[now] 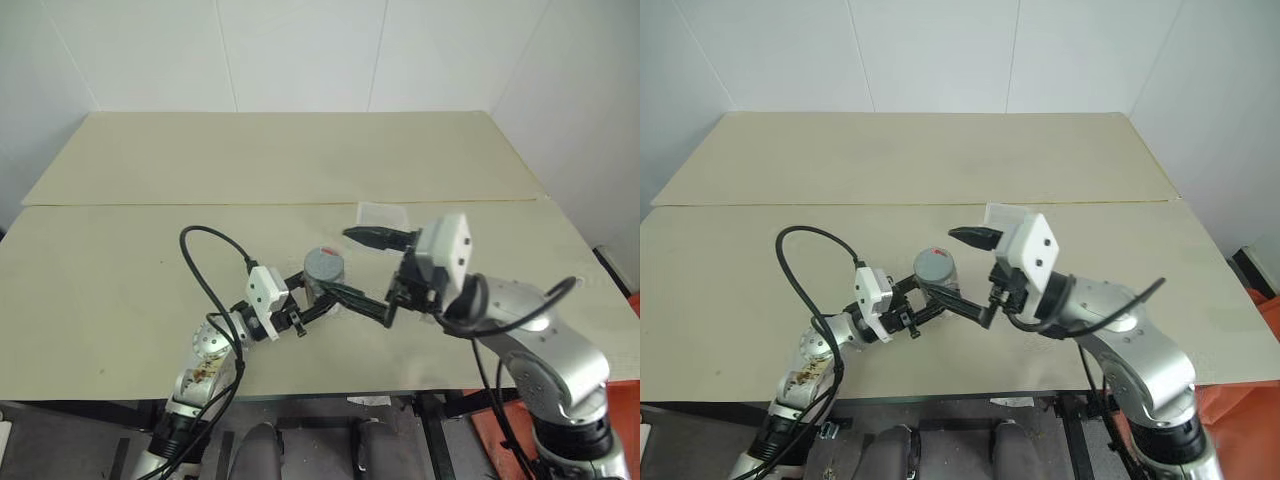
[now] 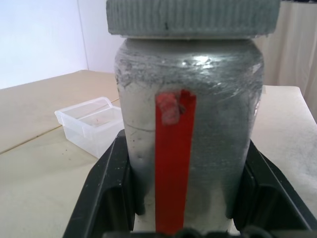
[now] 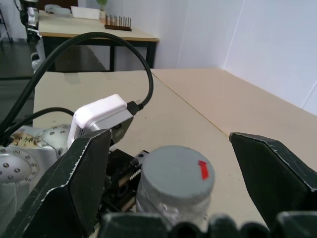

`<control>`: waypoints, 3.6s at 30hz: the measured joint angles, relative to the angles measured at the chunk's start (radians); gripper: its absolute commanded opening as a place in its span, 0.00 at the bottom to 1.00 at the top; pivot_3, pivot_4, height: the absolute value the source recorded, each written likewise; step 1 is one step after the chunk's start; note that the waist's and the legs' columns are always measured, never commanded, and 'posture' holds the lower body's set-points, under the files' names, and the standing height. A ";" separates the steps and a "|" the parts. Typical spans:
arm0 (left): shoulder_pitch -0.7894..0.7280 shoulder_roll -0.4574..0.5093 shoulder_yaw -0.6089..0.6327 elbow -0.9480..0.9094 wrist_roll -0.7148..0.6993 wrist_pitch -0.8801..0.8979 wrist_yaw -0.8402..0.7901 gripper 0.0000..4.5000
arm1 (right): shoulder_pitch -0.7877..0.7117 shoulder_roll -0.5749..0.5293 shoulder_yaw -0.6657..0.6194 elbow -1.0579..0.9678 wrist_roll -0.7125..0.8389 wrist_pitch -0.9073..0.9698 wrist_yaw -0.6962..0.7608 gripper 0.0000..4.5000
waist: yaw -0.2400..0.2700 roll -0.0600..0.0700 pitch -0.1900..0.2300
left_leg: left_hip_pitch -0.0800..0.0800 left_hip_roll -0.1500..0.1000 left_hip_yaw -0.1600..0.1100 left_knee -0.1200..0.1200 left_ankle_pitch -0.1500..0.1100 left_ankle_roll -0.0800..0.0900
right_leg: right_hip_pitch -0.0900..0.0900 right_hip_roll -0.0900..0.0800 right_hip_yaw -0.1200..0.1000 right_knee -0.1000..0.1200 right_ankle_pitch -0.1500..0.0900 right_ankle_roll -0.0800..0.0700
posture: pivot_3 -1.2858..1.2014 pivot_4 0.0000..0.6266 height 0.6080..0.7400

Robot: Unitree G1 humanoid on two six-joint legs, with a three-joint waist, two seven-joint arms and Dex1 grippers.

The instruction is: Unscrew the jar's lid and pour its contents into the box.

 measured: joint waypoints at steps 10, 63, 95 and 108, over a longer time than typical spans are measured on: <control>-0.002 -0.011 -0.021 0.003 0.014 -0.018 0.007 0.45 | -0.066 0.091 0.115 0.153 -0.146 -0.066 -0.024 0.99 | 0.001 0.000 0.000 | -0.001 0.000 0.000 0.000 0.000 0.000 | 0.000 0.000 0.000 -0.001 0.004 0.006 | 0.52 0.24 1.00; -0.016 -0.012 -0.002 0.038 0.001 -0.044 -0.033 0.45 | 0.002 0.009 0.043 0.043 -0.060 -0.044 0.013 0.99 | -0.001 0.000 0.000 | 0.000 -0.002 0.000 0.000 0.000 0.000 | 0.000 0.000 0.003 -0.002 0.002 0.002 | 0.52 0.24 1.00; -0.013 -0.010 -0.012 0.043 0.003 -0.060 -0.034 0.45 | 0.043 0.009 0.031 0.107 -0.096 -0.099 0.061 0.99 | -0.001 0.000 0.000 | 0.000 -0.002 0.000 0.000 0.000 0.000 | 0.000 0.000 0.003 -0.002 0.005 0.008 | 0.52 0.24 1.00; -0.013 -0.010 -0.016 0.050 0.004 -0.064 -0.030 0.45 | 0.003 0.020 0.032 0.129 -0.059 -0.068 0.065 0.99 | 0.000 0.000 0.000 | -0.001 -0.002 0.000 0.000 0.000 0.000 | 0.000 0.000 0.003 -0.003 0.005 0.008 | 0.52 0.24 1.00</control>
